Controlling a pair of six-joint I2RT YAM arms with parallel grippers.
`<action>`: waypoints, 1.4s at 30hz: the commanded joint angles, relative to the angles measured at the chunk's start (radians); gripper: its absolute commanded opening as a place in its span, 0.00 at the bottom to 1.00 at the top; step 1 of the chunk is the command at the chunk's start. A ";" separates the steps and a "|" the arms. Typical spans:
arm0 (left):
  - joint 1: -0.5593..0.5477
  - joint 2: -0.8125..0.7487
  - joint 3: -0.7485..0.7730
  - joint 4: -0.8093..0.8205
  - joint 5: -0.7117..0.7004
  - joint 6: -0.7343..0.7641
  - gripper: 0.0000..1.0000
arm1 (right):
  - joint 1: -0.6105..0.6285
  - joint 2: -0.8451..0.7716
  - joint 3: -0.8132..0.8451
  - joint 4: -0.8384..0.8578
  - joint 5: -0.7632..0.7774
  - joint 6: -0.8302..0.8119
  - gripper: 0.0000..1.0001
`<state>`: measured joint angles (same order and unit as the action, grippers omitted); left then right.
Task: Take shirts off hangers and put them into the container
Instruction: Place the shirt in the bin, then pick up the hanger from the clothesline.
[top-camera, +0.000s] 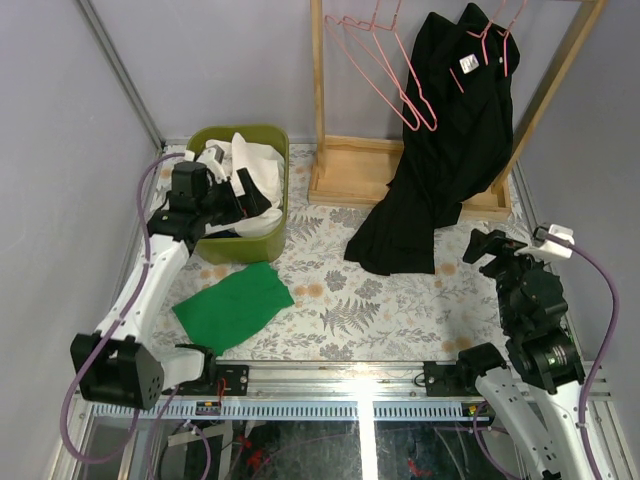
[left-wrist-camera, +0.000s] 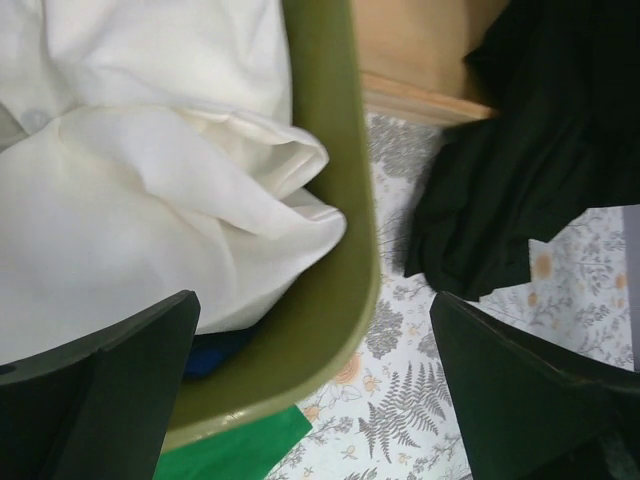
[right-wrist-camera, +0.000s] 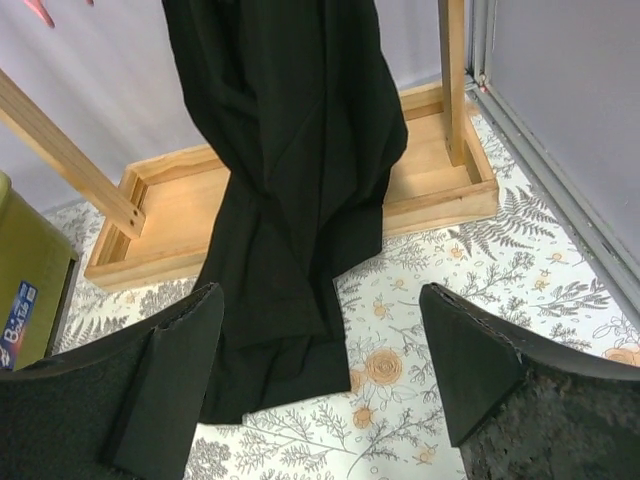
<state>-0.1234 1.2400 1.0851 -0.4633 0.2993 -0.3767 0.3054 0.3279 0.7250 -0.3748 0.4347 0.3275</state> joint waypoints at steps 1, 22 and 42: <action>-0.006 -0.091 -0.021 0.074 0.074 -0.015 1.00 | 0.000 0.116 0.141 0.075 0.089 -0.031 0.87; -0.005 -0.186 0.009 -0.030 -0.116 -0.122 1.00 | -0.350 0.965 1.190 -0.428 -0.607 -0.131 0.95; -0.005 -0.126 0.070 -0.147 -0.019 -0.063 1.00 | -0.405 0.964 1.055 -0.157 -0.641 -0.121 0.99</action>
<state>-0.1238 1.1198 1.1179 -0.5961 0.2214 -0.4660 -0.0975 1.2858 1.7813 -0.6388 -0.1783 0.2459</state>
